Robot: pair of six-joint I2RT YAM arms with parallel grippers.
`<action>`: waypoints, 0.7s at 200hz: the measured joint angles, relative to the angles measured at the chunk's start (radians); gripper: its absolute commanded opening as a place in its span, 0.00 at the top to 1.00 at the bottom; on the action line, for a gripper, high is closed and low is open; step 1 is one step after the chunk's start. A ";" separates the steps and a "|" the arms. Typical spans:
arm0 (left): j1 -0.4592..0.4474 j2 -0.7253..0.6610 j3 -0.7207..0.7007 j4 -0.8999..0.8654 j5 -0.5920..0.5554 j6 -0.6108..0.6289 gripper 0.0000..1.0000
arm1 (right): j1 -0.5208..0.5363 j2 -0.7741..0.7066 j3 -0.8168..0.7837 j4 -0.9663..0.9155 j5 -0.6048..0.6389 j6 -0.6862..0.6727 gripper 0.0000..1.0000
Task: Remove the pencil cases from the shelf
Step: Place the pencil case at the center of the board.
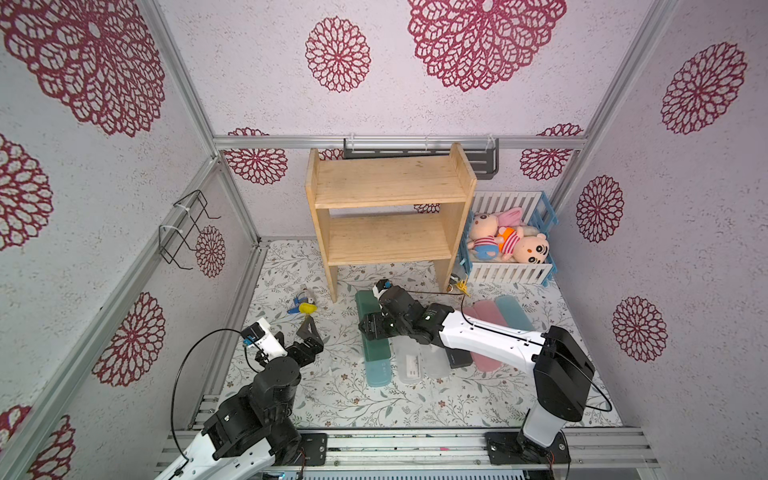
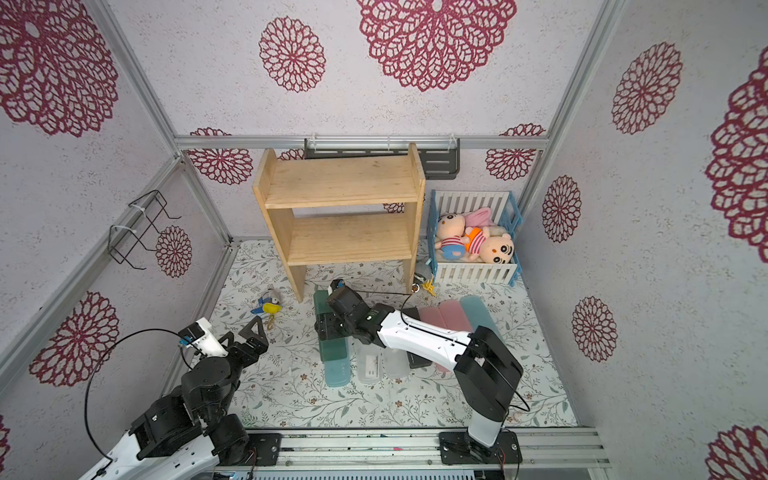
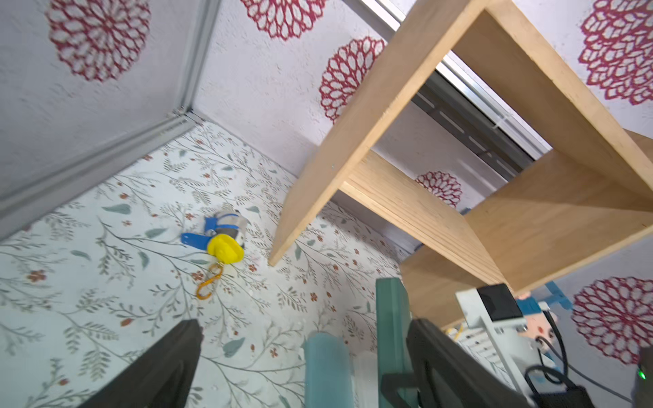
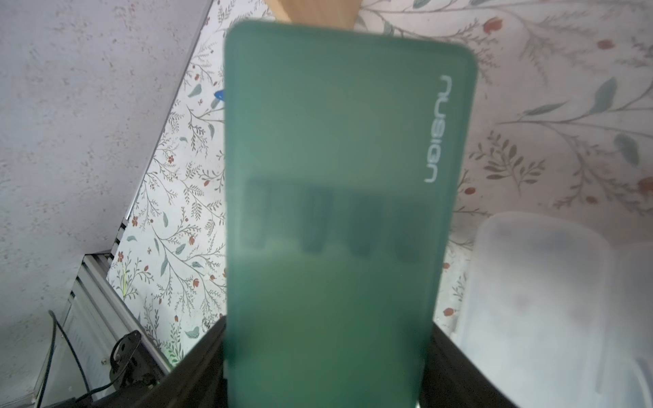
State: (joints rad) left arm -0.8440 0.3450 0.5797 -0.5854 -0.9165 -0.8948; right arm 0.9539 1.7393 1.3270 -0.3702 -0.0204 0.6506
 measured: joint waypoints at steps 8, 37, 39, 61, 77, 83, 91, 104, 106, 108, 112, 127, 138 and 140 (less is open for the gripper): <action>0.000 -0.003 0.009 -0.023 -0.027 0.007 0.03 | 0.013 0.015 0.016 0.000 0.000 0.014 0.37; 0.000 -0.003 0.029 -0.069 -0.092 0.026 0.03 | 0.070 0.126 0.133 0.008 -0.003 0.058 0.35; 0.000 -0.003 0.029 -0.072 -0.095 0.028 0.03 | 0.073 0.135 0.142 0.008 -0.003 0.061 0.35; 0.000 -0.003 0.031 -0.090 -0.116 0.035 0.03 | 0.101 0.227 0.221 0.005 -0.006 0.090 0.35; 0.000 -0.003 0.031 -0.096 -0.122 0.038 0.03 | 0.117 0.290 0.270 -0.015 -0.006 0.110 0.34; 0.000 -0.003 0.031 -0.099 -0.122 0.038 0.03 | 0.121 0.312 0.286 -0.025 -0.006 0.119 0.34; 0.000 -0.003 0.030 -0.103 -0.122 0.038 0.03 | 0.125 0.336 0.302 -0.041 -0.005 0.127 0.34; 0.000 -0.004 0.028 -0.113 -0.122 0.038 0.03 | 0.126 0.365 0.322 -0.068 -0.002 0.140 0.33; 0.000 -0.004 0.028 -0.113 -0.122 0.038 0.03 | 0.126 0.369 0.324 -0.073 -0.002 0.146 0.33; 0.000 -0.004 0.027 -0.114 -0.122 0.038 0.03 | 0.126 0.372 0.327 -0.077 -0.001 0.147 0.32; 0.000 -0.005 0.026 -0.117 -0.122 0.038 0.03 | 0.126 0.379 0.331 -0.086 -0.001 0.151 0.32; 0.000 -0.010 0.023 -0.130 -0.122 0.037 0.03 | 0.126 0.398 0.348 -0.122 0.006 0.165 0.31; 0.000 -0.018 0.018 -0.137 -0.122 0.037 0.03 | 0.126 0.410 0.360 -0.145 0.008 0.174 0.28; 0.000 -0.020 0.017 -0.137 -0.122 0.037 0.03 | 0.126 0.412 0.362 -0.148 0.009 0.174 0.28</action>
State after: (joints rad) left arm -0.8440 0.3252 0.5968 -0.7223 -1.0382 -0.8574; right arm 1.0798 2.1513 1.6890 -0.5179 -0.0116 0.8242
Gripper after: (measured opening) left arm 0.973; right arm 0.755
